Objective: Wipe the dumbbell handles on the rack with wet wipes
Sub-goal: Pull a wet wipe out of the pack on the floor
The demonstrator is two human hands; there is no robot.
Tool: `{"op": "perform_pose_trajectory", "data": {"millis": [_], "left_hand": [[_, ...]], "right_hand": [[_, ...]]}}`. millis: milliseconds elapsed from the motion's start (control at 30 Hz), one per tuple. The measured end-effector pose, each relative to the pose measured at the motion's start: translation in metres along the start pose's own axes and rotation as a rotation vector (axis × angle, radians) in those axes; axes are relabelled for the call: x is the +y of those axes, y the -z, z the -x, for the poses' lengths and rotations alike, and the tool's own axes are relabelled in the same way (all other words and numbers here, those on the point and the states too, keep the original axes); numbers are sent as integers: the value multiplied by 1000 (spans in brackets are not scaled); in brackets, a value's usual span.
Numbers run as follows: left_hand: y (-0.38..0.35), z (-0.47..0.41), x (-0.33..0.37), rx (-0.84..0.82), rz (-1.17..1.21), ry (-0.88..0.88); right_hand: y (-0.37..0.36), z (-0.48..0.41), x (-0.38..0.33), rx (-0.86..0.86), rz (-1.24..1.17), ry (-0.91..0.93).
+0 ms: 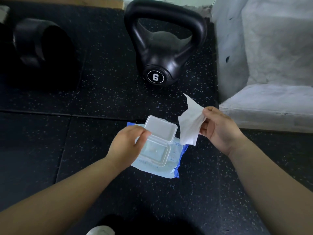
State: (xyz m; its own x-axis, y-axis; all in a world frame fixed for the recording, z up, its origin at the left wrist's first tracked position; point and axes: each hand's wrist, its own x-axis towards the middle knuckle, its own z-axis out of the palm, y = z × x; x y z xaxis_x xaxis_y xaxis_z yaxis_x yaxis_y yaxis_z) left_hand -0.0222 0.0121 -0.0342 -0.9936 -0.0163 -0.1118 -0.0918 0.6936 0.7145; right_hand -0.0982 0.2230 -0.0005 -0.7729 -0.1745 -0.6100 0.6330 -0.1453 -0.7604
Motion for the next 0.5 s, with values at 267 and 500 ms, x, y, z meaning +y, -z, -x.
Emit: {"op": "perform_pose_trajectory", "data": {"millis": [267, 500], "left_hand": [[59, 14, 120, -355, 697, 455], [153, 44, 242, -105, 712, 519]], "right_hand": [[-30, 87, -41, -21, -7, -3], [-63, 204, -132, -61, -87, -37]]}}
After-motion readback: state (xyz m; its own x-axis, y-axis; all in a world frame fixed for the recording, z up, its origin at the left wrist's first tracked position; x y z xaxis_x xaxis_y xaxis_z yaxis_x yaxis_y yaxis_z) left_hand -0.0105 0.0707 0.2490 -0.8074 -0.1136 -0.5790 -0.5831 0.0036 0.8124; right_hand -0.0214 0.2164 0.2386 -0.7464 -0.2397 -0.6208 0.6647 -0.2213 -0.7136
